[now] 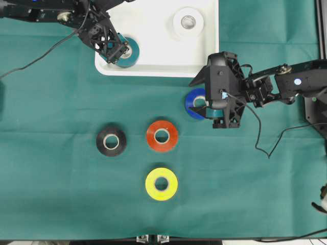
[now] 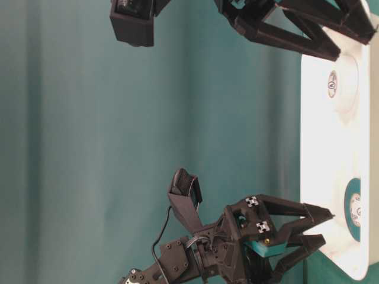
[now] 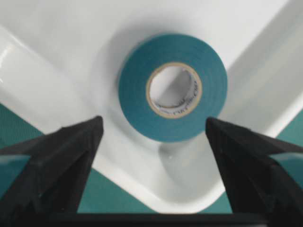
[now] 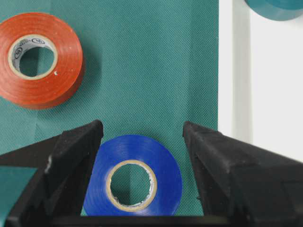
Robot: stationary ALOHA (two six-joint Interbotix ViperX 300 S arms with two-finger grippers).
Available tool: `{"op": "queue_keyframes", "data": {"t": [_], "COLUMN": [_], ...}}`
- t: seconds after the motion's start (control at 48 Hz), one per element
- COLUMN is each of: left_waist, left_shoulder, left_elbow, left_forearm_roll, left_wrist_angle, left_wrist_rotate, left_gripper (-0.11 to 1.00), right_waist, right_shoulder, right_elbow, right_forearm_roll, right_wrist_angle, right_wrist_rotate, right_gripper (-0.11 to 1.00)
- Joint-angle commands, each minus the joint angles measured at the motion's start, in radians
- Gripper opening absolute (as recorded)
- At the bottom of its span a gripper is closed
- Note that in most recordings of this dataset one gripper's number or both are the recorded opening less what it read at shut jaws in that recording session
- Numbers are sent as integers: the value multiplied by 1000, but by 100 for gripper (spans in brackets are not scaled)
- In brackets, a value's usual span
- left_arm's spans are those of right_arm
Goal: Put the tape alternately from left to right into the white case.
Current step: 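Lift the teal roll with the left gripper and place it in the tray, then open the left gripper, withdraw it, and move the right gripper toward yellow roll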
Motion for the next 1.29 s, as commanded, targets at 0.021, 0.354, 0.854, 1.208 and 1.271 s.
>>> {"op": "queue_keyframes", "data": {"t": [0.021,0.354,0.854,1.208,1.271], "left_waist": [0,-3,-95,-173,-190], "left_shoulder": [-20,-40,-175,-202,-209], "left_elbow": [-11,-5,60,92,100], "left_forearm_roll": [-2,-2,-2,-2,-2], "left_wrist_angle": [-6,-6,-6,-72,-103], "left_wrist_rotate": [0,2,2,104,141], "left_gripper": [74,73,73,73,73], "right_waist": [2,2,2,2,2], "right_shoulder": [-18,-18,-18,-18,-20], "right_elbow": [-12,-12,-17,-23,-23], "right_forearm_roll": [-2,-2,0,-2,-2], "right_wrist_angle": [-5,-5,2,0,-2], "right_wrist_rotate": [2,2,2,0,0], "right_gripper": [76,76,76,76,76]}}
